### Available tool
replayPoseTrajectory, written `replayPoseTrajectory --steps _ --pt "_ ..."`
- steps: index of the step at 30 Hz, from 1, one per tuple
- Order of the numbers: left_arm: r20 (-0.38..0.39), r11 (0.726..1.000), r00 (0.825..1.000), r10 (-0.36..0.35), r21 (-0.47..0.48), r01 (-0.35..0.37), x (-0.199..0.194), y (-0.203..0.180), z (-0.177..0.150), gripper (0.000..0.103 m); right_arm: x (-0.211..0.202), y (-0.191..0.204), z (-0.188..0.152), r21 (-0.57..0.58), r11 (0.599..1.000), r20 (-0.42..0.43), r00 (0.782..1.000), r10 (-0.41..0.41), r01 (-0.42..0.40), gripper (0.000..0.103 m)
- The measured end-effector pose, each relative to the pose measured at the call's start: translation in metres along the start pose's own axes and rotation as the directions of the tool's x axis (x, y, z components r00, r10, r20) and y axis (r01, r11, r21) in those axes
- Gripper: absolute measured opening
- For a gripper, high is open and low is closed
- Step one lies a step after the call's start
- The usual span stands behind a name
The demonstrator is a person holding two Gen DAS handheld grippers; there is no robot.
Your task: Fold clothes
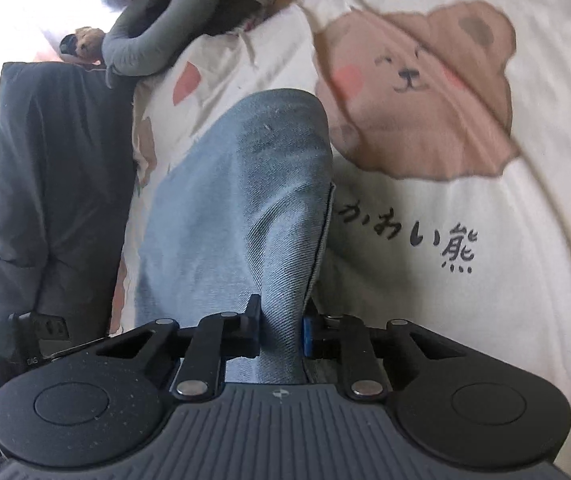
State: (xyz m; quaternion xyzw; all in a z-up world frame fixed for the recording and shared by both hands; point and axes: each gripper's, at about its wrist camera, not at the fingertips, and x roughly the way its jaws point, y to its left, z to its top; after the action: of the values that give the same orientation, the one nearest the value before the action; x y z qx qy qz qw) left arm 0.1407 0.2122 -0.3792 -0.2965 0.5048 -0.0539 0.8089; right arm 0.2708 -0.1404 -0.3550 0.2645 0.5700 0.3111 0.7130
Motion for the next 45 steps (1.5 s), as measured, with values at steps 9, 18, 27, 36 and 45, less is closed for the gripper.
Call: replayPoseTrajectory --steps 9,18,27,36,45 --pt "-0.029 0.997 0.997 -0.077 0.020 0.077 0.022 -0.027 -0.003 0.064 -0.045 0.000 0.004 0.007 0.998 0.051 0.997 -0.061 0.061 0.018" --pt "-0.103 0.985 0.984 -0.143 0.084 0.152 0.062 -0.077 -0.006 0.064 -0.099 -0.037 0.007 0.067 0.990 0.131 0.982 -0.133 0.126 0.017" --pt "-0.145 0.971 0.976 -0.164 0.150 0.186 0.087 -0.113 -0.012 0.062 -0.133 -0.077 -0.001 0.145 0.968 0.168 0.959 -0.227 0.203 0.018" --pt "-0.118 0.973 0.982 -0.147 0.163 0.165 0.068 -0.117 -0.003 0.055 -0.142 -0.090 -0.006 0.162 0.925 0.169 0.914 -0.368 0.343 0.025" --pt "-0.029 0.943 0.994 -0.107 0.313 0.110 0.049 -0.150 0.024 0.044 -0.152 -0.063 0.004 0.061 0.918 0.242 0.886 -0.395 0.393 0.026"
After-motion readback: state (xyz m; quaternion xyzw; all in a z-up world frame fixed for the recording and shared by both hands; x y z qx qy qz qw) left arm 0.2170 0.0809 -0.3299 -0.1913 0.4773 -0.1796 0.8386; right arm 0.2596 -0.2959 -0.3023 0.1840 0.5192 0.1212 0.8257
